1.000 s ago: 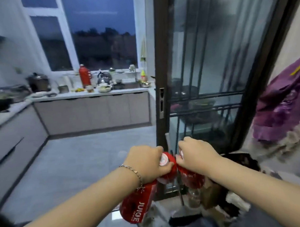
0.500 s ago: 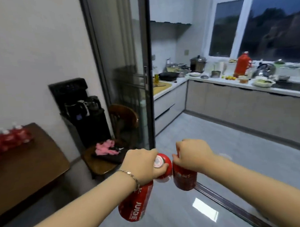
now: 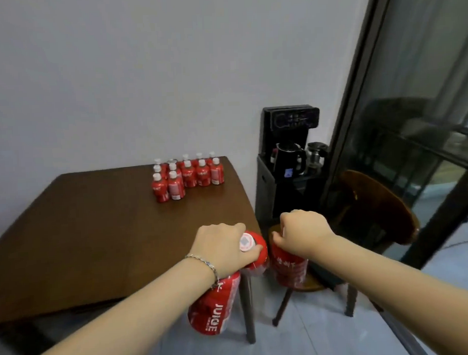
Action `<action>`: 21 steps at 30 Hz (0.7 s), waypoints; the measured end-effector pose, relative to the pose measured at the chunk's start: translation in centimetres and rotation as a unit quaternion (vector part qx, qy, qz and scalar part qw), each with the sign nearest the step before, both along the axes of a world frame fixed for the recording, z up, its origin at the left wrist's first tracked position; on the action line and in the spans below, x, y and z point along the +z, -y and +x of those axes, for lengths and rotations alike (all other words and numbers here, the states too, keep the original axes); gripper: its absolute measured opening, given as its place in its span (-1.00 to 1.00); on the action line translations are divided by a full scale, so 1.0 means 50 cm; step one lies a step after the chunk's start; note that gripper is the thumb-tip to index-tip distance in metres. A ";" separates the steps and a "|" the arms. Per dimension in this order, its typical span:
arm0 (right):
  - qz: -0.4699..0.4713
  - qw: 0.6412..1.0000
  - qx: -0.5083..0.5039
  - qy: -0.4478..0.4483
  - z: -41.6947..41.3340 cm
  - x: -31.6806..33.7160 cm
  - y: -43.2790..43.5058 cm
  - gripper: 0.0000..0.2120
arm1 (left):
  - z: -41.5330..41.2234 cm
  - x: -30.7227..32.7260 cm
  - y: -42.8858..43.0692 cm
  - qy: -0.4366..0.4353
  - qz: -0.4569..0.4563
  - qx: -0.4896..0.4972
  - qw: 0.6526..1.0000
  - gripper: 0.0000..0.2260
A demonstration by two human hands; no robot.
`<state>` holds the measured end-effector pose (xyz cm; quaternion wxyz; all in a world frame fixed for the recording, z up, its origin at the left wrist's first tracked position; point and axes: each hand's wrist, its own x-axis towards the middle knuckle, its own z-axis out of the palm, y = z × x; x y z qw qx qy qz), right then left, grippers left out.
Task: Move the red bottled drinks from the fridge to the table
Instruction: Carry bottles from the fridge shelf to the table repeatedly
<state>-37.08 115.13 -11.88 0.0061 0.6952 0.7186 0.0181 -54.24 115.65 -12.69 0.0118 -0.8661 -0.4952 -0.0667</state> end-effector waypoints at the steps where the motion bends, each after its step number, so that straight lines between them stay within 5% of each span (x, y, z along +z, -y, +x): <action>1: 0.000 1.000 0.015 -0.005 -0.023 -0.008 -0.050 -0.66 | -0.023 -0.005 -0.042 -0.010 -0.007 0.015 1.000 -0.64; 11: -0.058 0.992 0.072 -0.084 -0.300 -0.064 -0.558 -0.63 | -0.295 -0.058 -0.455 -0.013 -0.018 0.151 0.988 -0.58; 21: -0.107 0.971 -0.054 -0.205 -0.445 -0.236 -0.924 -0.79 | -0.491 -0.139 -0.787 0.008 -0.038 0.076 0.996 -0.58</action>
